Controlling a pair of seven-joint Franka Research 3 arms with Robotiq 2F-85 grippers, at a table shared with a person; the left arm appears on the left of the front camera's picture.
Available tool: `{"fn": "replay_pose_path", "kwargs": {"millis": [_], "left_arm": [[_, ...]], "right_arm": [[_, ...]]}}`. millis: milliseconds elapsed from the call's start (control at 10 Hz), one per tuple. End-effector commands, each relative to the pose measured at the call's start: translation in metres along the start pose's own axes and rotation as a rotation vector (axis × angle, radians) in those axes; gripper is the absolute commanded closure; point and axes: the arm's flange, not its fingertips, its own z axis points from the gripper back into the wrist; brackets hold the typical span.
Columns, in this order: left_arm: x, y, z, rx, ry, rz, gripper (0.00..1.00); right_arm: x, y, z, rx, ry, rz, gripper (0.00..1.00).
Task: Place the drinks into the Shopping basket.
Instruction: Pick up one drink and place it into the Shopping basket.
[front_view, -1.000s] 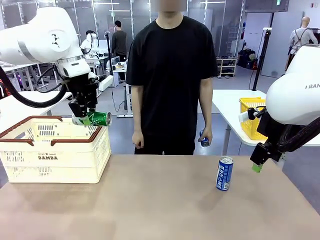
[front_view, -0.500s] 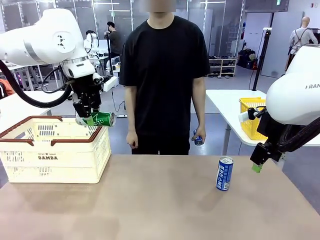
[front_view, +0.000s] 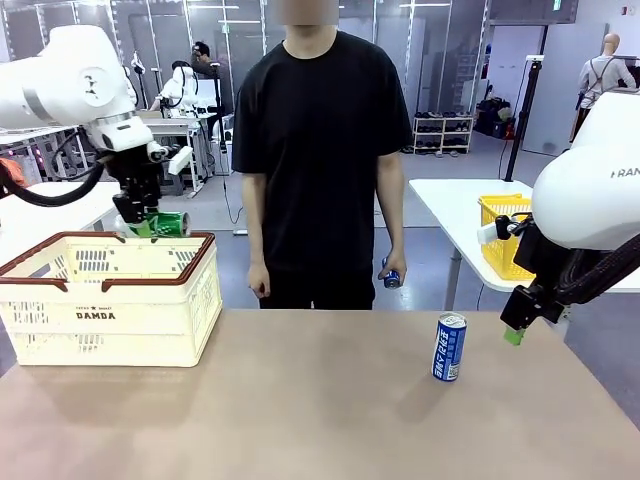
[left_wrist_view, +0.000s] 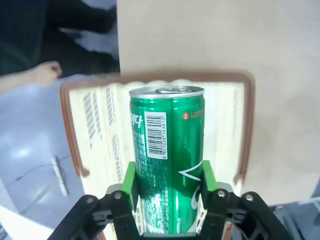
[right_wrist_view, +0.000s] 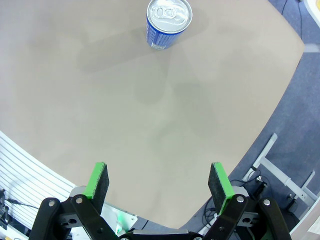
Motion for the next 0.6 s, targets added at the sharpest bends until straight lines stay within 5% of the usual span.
{"fn": "replay_pose_path", "kwargs": {"millis": [0, 200, 500], "left_arm": [[-0.022, 0.023, -0.002, -0.049, 0.003, 0.002, 0.42], [-0.046, 0.032, -0.021, -0.031, 0.074, 0.018, 0.42], [-0.058, 0.032, -0.046, -0.02, 0.013, -0.026, 0.42]], "right_arm": [[0.0, -0.001, 0.0, -0.004, 0.001, 0.002, 0.0], [0.0, -0.001, 0.0, -0.004, 0.001, 0.002, 0.0], [0.0, -0.001, 0.0, -0.004, 0.001, 0.002, 0.0]]}}
